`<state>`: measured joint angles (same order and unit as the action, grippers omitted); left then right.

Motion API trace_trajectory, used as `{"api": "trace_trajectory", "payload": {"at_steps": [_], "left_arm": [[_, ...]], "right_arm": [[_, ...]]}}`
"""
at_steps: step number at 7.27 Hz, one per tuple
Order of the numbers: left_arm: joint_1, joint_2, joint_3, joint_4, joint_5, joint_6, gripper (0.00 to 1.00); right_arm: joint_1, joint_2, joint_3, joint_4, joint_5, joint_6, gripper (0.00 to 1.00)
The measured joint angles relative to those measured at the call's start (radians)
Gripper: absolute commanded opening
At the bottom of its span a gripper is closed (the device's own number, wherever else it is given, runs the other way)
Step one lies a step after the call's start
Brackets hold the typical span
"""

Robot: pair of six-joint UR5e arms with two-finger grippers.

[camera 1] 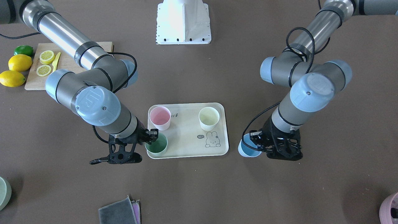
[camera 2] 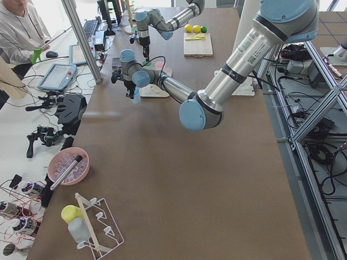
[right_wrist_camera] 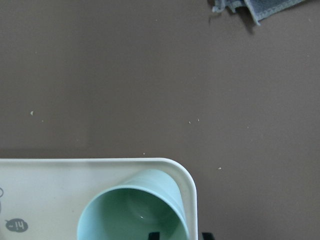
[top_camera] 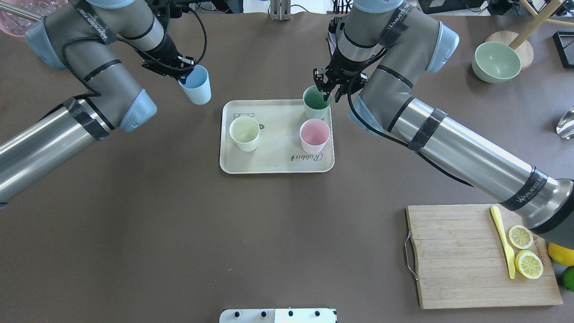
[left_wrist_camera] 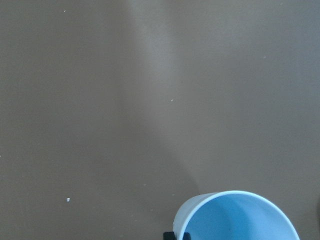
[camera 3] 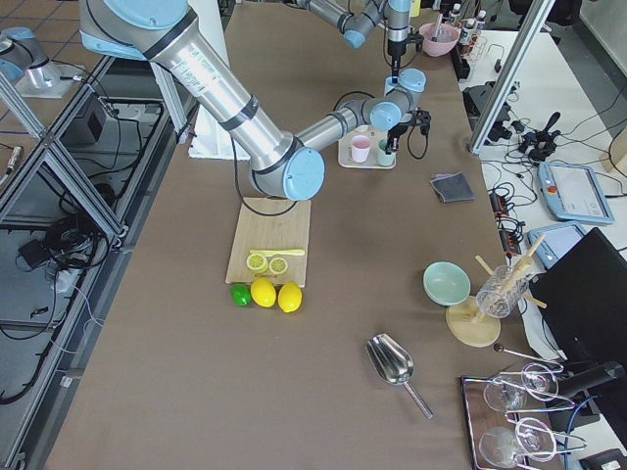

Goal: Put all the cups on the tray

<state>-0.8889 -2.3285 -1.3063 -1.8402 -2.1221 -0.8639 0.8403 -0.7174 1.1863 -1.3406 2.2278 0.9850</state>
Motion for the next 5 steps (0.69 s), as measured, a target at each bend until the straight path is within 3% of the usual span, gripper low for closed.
{"api": "trace_trajectory", "payload": {"at_steps": [1, 2, 5], "left_arm": [[0.042, -0.031, 0.001, 0.001, 0.004, -0.062, 0.0], [0.076, -0.052, 0.002, 0.002, 0.009, -0.104, 0.94], [0.104, -0.061, 0.006, -0.004, 0.047, -0.132, 0.98]], "right_arm": [[0.011, -0.004, 0.004, 0.007, 0.008, -0.001, 1.0], [0.035, -0.02, 0.019, 0.01, 0.027, -0.009, 1.0], [0.156, -0.15, 0.106, 0.007, 0.147, -0.135, 1.0]]}}
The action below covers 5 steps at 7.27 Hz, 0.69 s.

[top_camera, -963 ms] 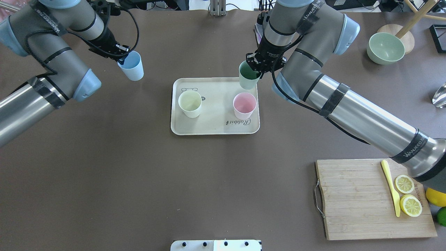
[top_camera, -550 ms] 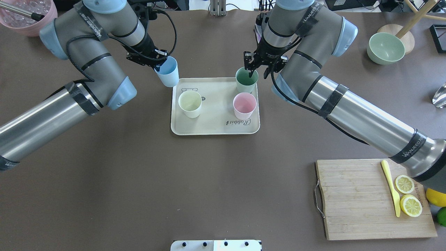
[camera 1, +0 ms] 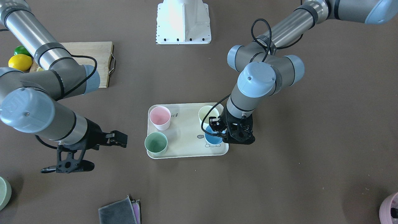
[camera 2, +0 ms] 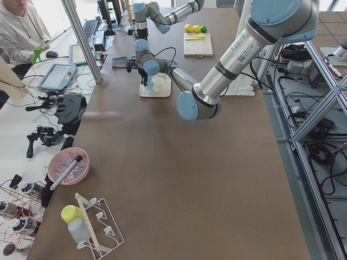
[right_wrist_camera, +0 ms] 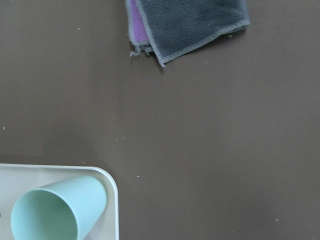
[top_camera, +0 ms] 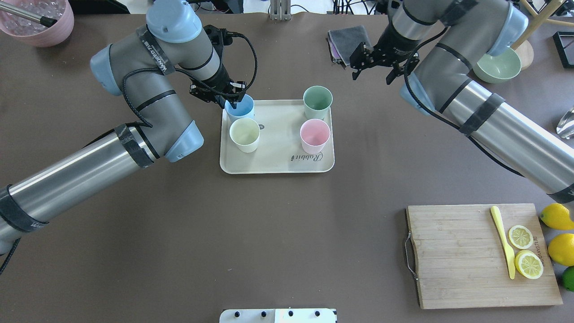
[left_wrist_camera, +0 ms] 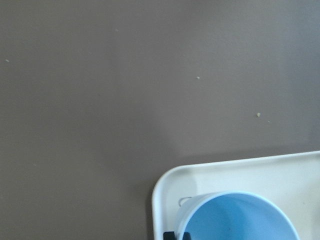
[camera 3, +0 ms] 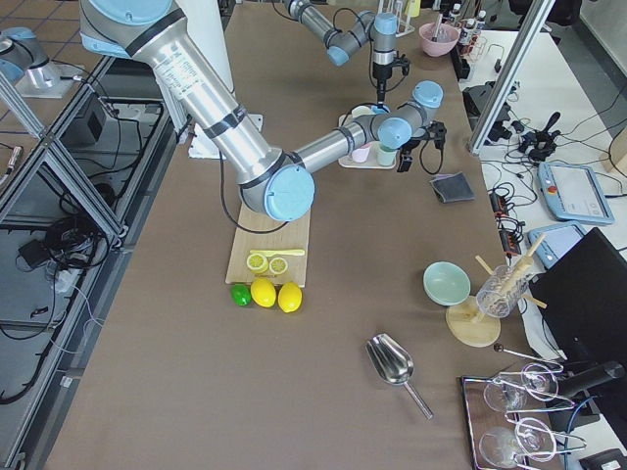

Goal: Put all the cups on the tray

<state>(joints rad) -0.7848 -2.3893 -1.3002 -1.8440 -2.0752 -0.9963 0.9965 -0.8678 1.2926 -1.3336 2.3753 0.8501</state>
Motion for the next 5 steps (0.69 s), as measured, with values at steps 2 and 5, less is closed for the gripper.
{"api": "trace_trajectory", "payload": {"at_steps": [2, 5], "left_arm": [[-0.072, 0.028, -0.006, 0.003, -0.013, 0.07, 0.98], [-0.241, 0.191, -0.102, 0.036, -0.111, 0.305, 0.98]], "right_arm": [[0.048, -0.042, 0.017, -0.003, 0.035, -0.048, 1.0], [0.172, -0.162, 0.034, -0.006, 0.05, -0.222, 1.0]]}}
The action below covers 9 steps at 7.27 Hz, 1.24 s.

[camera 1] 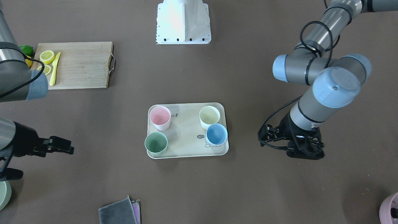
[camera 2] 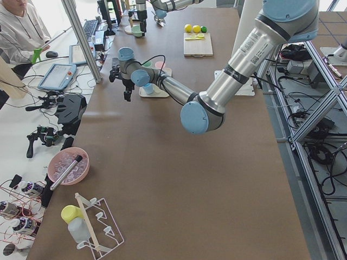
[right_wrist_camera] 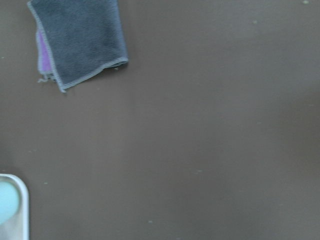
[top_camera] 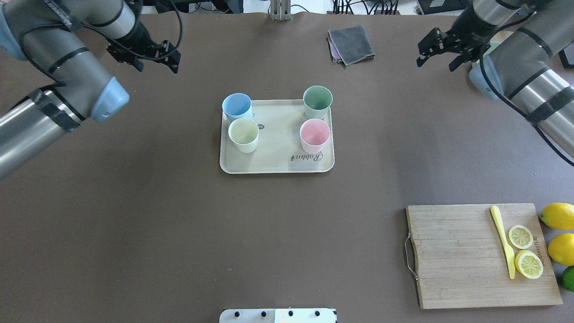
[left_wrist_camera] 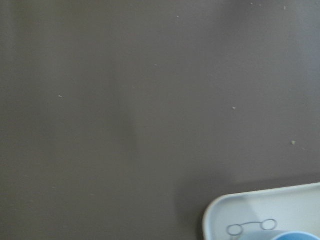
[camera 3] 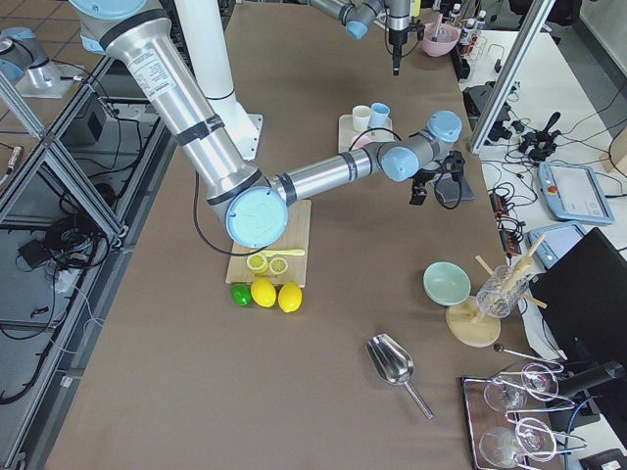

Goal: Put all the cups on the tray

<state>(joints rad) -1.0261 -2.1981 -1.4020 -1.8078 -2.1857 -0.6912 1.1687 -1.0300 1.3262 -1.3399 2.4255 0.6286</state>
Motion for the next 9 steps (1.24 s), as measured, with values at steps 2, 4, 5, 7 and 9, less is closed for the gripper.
{"api": "trace_trajectory", "payload": {"at_steps": [2, 4, 5, 7, 9], "left_arm": [[-0.132, 0.127, -0.118, 0.111, -0.012, 0.278, 0.98], [-0.256, 0.281, -0.221, 0.169, -0.044, 0.514, 0.98], [-0.297, 0.347, -0.24, 0.169, -0.086, 0.595, 0.98], [-0.324, 0.466, -0.292, 0.158, -0.12, 0.654, 0.98], [-0.328, 0.503, -0.338, 0.157, -0.127, 0.659, 0.98]], "right_arm": [[0.109, -0.105, 0.003, -0.003, 0.0, -0.206, 1.0], [0.212, -0.194, 0.003, -0.009, -0.009, -0.39, 1.0], [0.254, -0.235, 0.001, -0.009, -0.014, -0.454, 1.0], [0.326, -0.306, 0.005, -0.009, -0.019, -0.538, 1.0], [0.363, -0.347, 0.01, -0.01, -0.024, -0.581, 1.0]]}}
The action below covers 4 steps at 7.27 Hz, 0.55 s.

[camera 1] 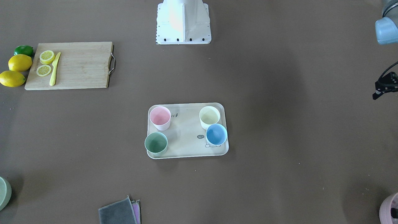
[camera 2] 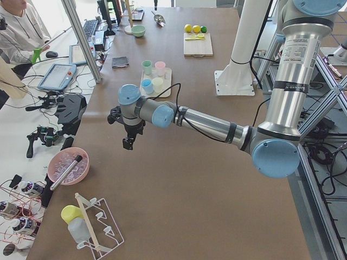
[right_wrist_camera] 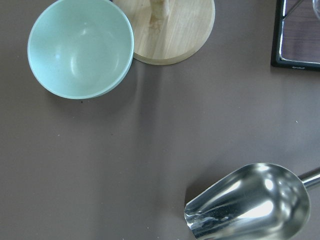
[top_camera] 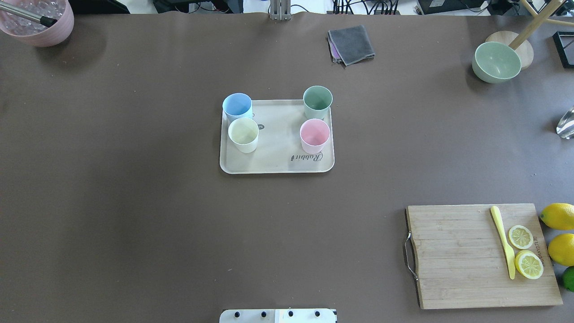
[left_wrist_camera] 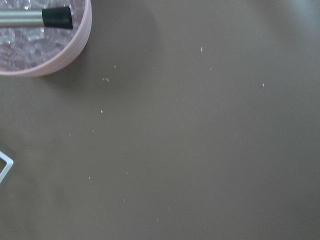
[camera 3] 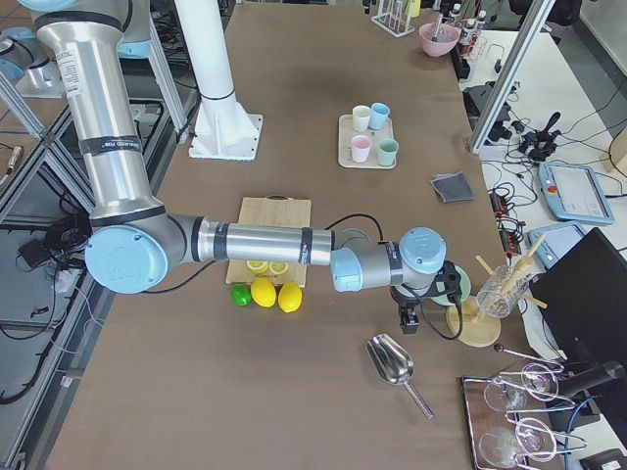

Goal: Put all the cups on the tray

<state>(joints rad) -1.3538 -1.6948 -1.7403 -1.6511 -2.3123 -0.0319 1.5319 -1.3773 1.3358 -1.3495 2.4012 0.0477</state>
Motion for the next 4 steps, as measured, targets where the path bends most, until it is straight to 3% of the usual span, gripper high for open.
{"api": "trace_trajectory", "payload": {"at_steps": [4], "left_arm": [[-0.002, 0.054, -0.054, 0.002, 0.004, 0.005, 0.98]], "right_arm": [[0.03, -0.051, 0.044, -0.002, -0.006, -0.04, 1.0]]}}
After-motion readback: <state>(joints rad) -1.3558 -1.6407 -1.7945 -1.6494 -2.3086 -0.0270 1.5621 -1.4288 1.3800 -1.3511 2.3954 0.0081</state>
